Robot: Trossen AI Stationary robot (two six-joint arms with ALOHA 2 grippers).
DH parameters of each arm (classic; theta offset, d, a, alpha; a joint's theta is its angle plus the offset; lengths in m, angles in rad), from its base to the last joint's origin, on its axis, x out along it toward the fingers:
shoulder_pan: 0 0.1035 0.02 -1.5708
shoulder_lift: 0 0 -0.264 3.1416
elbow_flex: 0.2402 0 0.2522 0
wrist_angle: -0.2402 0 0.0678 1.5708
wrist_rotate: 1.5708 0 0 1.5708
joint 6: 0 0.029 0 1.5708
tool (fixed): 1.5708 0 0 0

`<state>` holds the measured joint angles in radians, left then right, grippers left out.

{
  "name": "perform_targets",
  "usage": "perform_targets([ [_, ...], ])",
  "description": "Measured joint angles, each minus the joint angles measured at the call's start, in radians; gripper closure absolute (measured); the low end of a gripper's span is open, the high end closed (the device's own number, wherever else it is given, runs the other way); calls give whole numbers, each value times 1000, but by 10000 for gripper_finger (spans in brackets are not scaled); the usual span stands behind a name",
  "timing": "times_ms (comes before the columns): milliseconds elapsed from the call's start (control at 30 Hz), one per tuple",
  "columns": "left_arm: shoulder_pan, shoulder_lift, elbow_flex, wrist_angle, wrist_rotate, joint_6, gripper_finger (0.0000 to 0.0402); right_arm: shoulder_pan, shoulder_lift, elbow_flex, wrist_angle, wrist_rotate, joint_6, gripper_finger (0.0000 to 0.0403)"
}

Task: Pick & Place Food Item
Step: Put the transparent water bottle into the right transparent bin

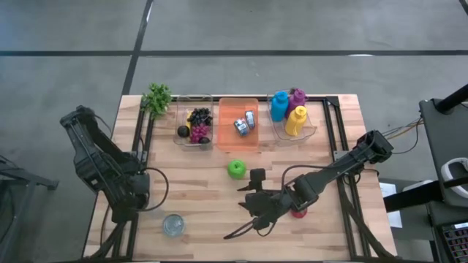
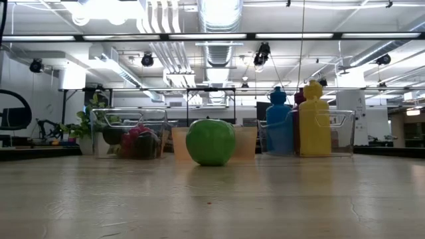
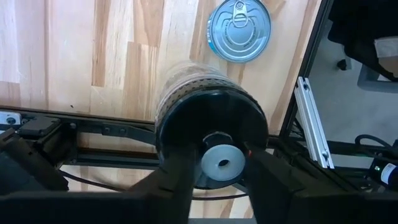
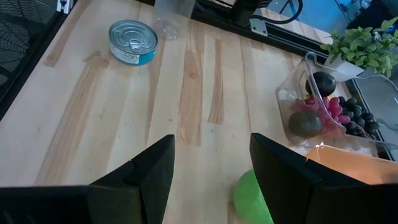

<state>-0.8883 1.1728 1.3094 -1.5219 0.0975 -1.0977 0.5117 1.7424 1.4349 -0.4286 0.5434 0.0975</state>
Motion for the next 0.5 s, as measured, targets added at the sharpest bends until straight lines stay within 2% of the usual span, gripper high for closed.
perform_targets([
  [200, 0, 0, 0, 3, 0, 0, 302, 0, 0, 0, 0, 0, 0, 197],
  [500, 0, 0, 0, 3, -1, 0, 307, 0, 0, 0, 0, 0, 0, 197],
])
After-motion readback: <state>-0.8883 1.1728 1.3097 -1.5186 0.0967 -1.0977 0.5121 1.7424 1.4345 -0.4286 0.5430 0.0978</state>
